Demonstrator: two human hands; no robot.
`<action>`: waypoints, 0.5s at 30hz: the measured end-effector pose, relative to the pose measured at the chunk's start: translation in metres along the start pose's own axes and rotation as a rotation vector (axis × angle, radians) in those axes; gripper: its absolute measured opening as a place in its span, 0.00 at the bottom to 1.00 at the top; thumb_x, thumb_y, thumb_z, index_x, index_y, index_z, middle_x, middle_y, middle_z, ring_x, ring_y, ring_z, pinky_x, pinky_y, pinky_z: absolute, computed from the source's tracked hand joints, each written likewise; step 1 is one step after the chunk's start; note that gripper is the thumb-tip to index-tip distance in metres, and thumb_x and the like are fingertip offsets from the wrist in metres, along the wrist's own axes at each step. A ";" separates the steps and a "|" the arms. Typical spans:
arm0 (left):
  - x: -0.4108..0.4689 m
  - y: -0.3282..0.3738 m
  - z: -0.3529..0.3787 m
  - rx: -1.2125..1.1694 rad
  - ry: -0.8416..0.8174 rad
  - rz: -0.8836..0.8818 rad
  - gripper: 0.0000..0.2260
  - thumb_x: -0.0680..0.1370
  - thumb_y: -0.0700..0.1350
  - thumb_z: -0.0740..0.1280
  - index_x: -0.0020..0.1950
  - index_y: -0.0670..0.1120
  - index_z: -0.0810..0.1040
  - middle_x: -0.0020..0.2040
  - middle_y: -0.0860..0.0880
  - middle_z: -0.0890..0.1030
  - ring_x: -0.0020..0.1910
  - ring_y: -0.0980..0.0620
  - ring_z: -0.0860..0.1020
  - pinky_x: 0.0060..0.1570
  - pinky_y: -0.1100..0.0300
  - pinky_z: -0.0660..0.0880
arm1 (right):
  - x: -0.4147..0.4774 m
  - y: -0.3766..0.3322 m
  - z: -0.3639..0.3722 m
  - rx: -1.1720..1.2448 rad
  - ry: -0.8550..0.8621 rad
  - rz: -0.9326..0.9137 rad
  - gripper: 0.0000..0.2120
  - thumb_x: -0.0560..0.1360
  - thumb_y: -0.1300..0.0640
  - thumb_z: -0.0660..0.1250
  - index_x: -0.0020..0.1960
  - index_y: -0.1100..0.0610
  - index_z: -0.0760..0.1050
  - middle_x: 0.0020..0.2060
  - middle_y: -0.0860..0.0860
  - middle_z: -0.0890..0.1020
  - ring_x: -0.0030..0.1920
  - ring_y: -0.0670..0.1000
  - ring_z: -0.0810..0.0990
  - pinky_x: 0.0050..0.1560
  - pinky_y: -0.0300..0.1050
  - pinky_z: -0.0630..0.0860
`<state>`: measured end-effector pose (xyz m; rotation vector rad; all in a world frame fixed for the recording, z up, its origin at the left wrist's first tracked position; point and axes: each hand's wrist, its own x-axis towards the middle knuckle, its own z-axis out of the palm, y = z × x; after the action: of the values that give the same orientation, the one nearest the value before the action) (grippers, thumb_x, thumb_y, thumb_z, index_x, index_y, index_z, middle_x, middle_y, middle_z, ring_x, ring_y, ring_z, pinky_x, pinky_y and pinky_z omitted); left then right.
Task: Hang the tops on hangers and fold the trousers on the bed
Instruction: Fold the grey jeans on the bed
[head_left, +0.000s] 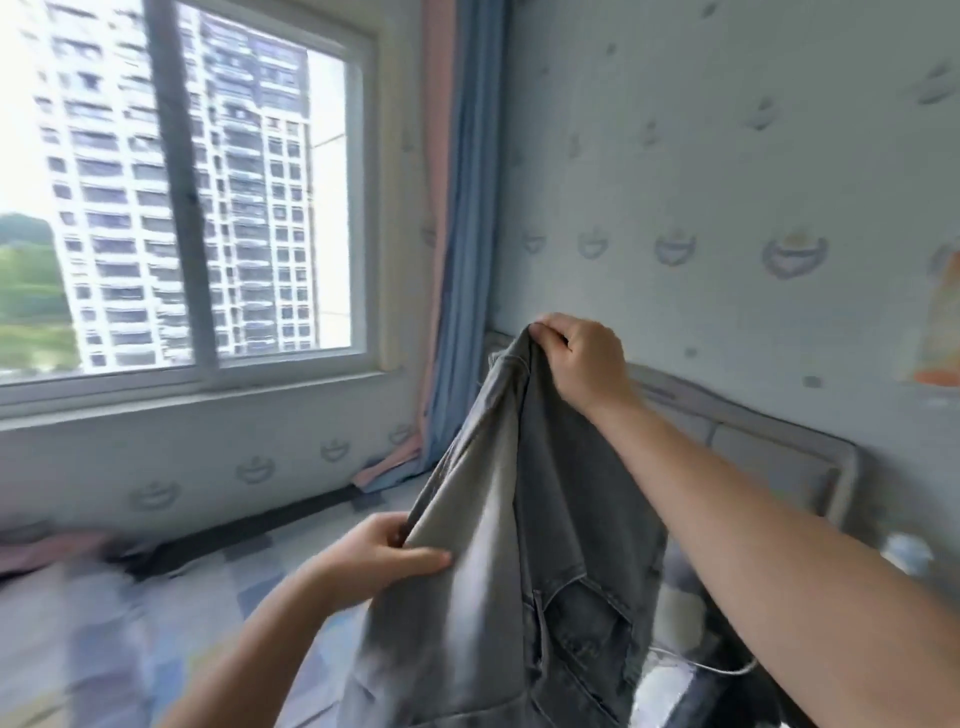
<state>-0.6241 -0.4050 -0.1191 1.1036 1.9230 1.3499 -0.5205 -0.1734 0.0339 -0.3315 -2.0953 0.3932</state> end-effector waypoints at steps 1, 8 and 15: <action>-0.004 -0.027 -0.012 0.049 0.045 -0.045 0.25 0.64 0.60 0.79 0.53 0.46 0.85 0.51 0.46 0.87 0.52 0.47 0.85 0.58 0.44 0.79 | 0.000 0.003 0.028 0.009 -0.079 0.048 0.15 0.78 0.45 0.61 0.52 0.50 0.84 0.48 0.51 0.87 0.52 0.58 0.84 0.58 0.58 0.76; -0.026 -0.137 -0.019 0.164 0.408 -0.326 0.14 0.76 0.50 0.74 0.34 0.47 0.75 0.26 0.55 0.71 0.26 0.58 0.67 0.27 0.63 0.64 | -0.106 0.016 0.175 0.295 -0.632 0.243 0.04 0.78 0.57 0.69 0.45 0.50 0.81 0.37 0.46 0.83 0.39 0.46 0.80 0.47 0.42 0.75; -0.028 -0.254 0.046 0.010 0.369 -0.791 0.17 0.73 0.37 0.74 0.29 0.47 0.71 0.27 0.52 0.71 0.29 0.54 0.70 0.31 0.61 0.65 | -0.287 0.090 0.247 0.428 -1.104 0.514 0.09 0.77 0.61 0.71 0.39 0.50 0.80 0.33 0.45 0.81 0.36 0.44 0.78 0.46 0.45 0.76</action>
<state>-0.6529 -0.4481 -0.3731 0.0249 2.2594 1.1123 -0.5754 -0.2376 -0.3458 -0.4506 -2.8456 1.5897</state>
